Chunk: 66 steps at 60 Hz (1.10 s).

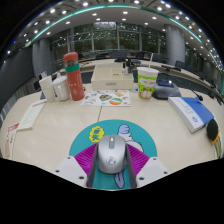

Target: Arrange mouse

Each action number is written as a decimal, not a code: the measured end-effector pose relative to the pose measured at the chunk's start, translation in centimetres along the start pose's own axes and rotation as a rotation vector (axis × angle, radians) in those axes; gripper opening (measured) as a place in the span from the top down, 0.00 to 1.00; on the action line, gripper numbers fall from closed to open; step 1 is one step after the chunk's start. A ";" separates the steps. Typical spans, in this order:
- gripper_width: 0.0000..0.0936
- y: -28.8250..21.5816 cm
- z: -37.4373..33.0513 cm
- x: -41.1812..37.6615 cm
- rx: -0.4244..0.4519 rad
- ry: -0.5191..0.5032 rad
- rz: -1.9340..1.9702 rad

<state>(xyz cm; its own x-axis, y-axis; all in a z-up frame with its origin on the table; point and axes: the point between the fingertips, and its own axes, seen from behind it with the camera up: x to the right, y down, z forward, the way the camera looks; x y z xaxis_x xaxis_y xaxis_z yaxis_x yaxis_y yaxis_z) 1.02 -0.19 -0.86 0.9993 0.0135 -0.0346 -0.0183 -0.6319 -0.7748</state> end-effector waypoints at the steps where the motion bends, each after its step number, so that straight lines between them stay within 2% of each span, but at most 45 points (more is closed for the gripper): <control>1: 0.45 0.2 -0.1 -0.1 -0.006 -0.009 -0.002; 4: 0.32 0.3 -0.6 -0.1 -0.002 -0.018 -0.015; 8: 0.10 0.0 -2.1 0.1 0.003 0.001 -0.040; 9: 0.07 0.0 -2.6 0.2 0.004 0.007 -0.044; 18: 0.08 -0.5 -9.1 -0.6 0.014 0.020 -0.040; 28: 0.08 -0.1 -19.7 -2.3 0.057 0.051 -0.039; 44: 0.08 3.8 -35.4 -4.6 0.121 0.130 -0.019; 57: 0.08 6.8 -41.4 -5.7 0.125 0.173 -0.005; 66: 0.08 6.6 -42.7 -6.7 0.130 0.167 -0.011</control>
<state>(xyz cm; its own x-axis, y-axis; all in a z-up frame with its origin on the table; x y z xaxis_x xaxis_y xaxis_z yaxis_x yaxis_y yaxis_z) -4.43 -37.53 21.21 0.9908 -0.1152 0.0712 -0.0002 -0.5268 -0.8500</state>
